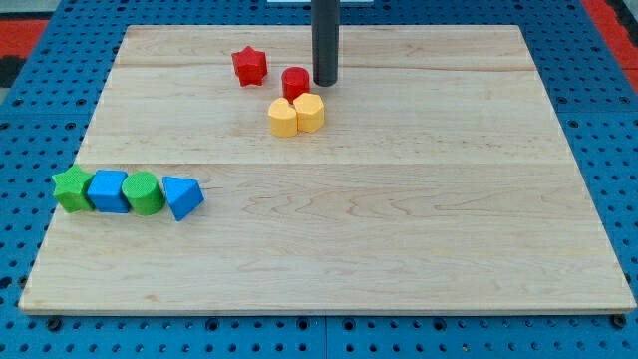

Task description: Move the red star to the left of the red circle

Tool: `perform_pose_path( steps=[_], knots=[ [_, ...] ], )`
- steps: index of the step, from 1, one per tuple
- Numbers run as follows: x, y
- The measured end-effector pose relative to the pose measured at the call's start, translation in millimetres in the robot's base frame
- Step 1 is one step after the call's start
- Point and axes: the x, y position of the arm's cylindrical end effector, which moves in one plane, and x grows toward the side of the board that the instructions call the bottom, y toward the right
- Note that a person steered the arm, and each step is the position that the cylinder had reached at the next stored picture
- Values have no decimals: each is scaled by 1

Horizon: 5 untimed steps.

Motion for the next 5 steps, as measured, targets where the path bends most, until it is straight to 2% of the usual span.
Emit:
perform_pose_path(
  steps=[1,2,3,4,5],
  knots=[
    [-8,-30],
    [17,-60],
    [-1,-49],
    [-58,-59],
    [-79,-122]
  ],
)
